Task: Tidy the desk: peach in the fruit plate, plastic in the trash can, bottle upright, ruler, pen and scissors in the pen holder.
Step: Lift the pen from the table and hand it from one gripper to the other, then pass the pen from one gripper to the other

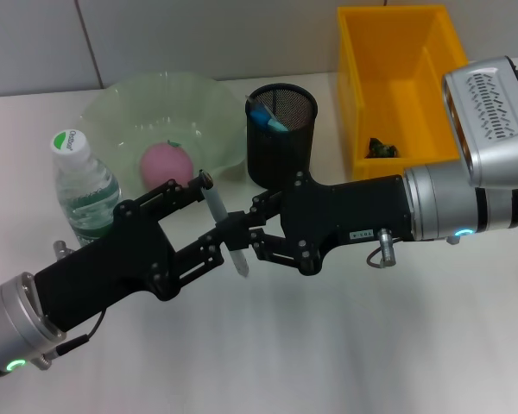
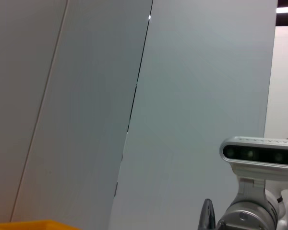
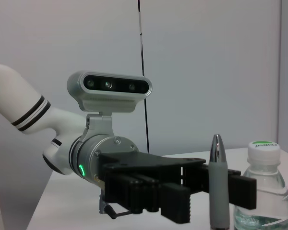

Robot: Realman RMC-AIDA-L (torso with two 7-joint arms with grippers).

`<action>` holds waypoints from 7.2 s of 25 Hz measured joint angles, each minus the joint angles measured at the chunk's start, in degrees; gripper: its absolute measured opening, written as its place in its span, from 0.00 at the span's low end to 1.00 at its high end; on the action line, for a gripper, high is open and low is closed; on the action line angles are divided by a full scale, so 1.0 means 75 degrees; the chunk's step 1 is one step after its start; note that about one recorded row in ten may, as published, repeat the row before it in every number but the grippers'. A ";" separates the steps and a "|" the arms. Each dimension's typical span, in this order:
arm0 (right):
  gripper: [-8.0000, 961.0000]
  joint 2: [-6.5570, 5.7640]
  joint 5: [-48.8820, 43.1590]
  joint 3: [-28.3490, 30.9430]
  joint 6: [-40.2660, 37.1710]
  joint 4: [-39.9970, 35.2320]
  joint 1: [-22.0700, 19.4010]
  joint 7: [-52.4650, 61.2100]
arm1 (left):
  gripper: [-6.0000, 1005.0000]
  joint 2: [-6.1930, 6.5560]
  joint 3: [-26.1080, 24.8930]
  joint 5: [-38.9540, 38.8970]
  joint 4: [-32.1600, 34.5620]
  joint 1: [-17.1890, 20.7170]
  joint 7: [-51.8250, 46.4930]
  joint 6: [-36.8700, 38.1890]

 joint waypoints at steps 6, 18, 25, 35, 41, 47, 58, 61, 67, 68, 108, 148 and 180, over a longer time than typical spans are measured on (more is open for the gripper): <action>0.15 0.0000 -0.0078 0.0002 0.0000 -0.0010 0.0007 0.0061 | 0.61 0.0000 0.0017 0.0003 0.0017 0.0001 0.0001 -0.0030; 0.15 -0.0003 -0.0191 -0.0009 0.0004 -0.0046 0.0019 0.0122 | 0.49 0.0000 0.0012 0.0008 0.0051 -0.0011 0.0001 -0.0113; 0.16 -0.0012 -0.0191 -0.0009 0.0011 -0.0049 0.0030 0.0129 | 0.39 0.0000 0.0013 0.0007 0.0055 -0.0015 0.0001 -0.0139; 0.16 -0.0022 -0.0213 -0.0010 0.0010 -0.0071 0.0031 0.0190 | 0.25 0.0000 0.0078 0.0003 0.0074 -0.0023 0.0001 -0.0222; 0.16 -0.0024 -0.0222 -0.0009 0.0015 -0.0075 0.0029 0.0214 | 0.19 0.0000 0.0087 -0.0007 0.0088 -0.0032 -0.0009 -0.0284; 0.16 -0.0023 -0.0224 0.0019 0.0057 -0.0133 0.0032 0.0564 | 0.16 0.0008 0.0093 -0.0057 0.0091 -0.0046 -0.0051 -0.0303; 0.33 -0.0001 -0.0205 -0.0009 0.0098 -0.0157 -0.0024 0.0581 | 0.15 0.0011 0.0035 -0.0037 0.0089 -0.0046 -0.0063 -0.0266; 0.46 0.0000 -0.0201 0.0004 0.0107 -0.0144 -0.0039 0.0566 | 0.15 0.0011 0.0029 -0.0042 0.0089 -0.0046 -0.0069 -0.0265; 0.62 0.0004 -0.0150 0.0095 0.0109 -0.0101 -0.0155 0.0545 | 0.15 0.0012 0.0015 -0.0054 0.0090 -0.0029 -0.0070 -0.0230; 0.63 0.0009 -0.0139 0.0125 0.0109 -0.0099 -0.0195 0.0536 | 0.15 0.0012 0.0015 -0.0054 0.0090 -0.0029 -0.0070 -0.0230; 0.85 0.0035 0.2227 0.0192 -0.0515 0.1965 -0.1435 -0.2337 | 0.15 0.0000 -0.0062 -0.1169 -0.0605 0.0261 -0.0567 0.0443; 0.85 0.0093 0.3384 0.0979 -0.1089 0.6090 0.0330 -0.7711 | 0.15 0.0000 -0.3292 -0.0477 -0.3115 -0.0332 -0.4081 0.0952; 0.81 0.0094 -0.1475 0.6273 0.0272 0.7347 0.0954 -0.9572 | 0.15 0.0000 -0.4335 0.0230 -0.3881 -0.0420 -0.3974 0.0836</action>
